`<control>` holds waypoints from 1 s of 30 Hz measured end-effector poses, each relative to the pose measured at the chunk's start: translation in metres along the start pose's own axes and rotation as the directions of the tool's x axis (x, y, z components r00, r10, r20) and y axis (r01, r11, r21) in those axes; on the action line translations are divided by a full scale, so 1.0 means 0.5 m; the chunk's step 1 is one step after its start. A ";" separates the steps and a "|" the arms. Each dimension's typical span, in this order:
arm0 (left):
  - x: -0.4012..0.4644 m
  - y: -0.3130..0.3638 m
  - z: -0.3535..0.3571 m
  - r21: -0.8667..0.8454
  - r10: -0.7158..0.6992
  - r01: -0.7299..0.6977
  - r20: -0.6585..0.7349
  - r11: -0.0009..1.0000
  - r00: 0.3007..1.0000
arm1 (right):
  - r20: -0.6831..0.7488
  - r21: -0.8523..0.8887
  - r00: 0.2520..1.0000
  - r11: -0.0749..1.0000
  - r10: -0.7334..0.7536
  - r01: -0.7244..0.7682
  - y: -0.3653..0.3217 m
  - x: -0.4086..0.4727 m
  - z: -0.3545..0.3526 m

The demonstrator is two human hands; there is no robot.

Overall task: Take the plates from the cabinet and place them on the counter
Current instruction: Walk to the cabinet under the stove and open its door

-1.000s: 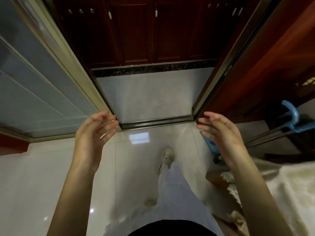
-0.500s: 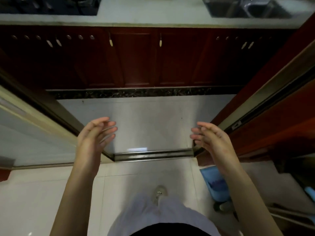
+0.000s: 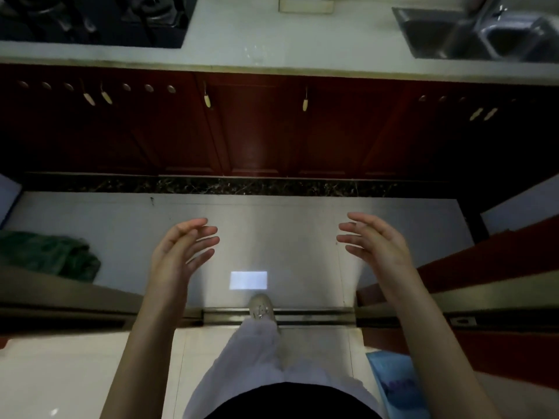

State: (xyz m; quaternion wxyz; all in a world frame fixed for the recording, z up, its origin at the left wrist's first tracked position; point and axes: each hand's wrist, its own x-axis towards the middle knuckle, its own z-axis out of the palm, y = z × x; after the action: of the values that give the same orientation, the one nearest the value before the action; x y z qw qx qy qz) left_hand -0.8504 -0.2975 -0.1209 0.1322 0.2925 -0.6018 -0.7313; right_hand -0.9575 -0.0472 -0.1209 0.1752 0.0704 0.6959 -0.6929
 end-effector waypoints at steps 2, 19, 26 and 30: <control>0.069 0.025 0.015 0.018 0.011 -0.011 0.007 1.000 1.000 | 0.008 -0.015 1.000 1.000 -0.010 0.010 -0.028 0.064 0.024; 0.469 0.161 0.042 -0.110 0.012 -0.037 -0.222 0.993 0.975 | 0.273 -0.097 0.962 0.995 0.012 0.015 -0.171 0.526 0.224; 0.599 0.182 0.070 -0.266 -0.079 -0.049 -0.450 0.963 0.890 | 0.400 -0.177 0.915 0.984 0.049 0.025 -0.259 0.748 0.308; 0.654 0.191 0.066 -0.263 -0.068 -0.090 -0.534 0.960 0.843 | 0.464 -0.245 0.879 0.969 0.113 0.005 -0.283 0.841 0.374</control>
State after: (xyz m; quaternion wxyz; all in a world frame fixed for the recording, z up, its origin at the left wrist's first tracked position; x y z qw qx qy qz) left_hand -1.1443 -0.4723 -0.1139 0.3396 0.4609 -0.4333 -0.6961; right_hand -1.3687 -0.2974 -0.1273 0.3668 -0.1034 0.7077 -0.5949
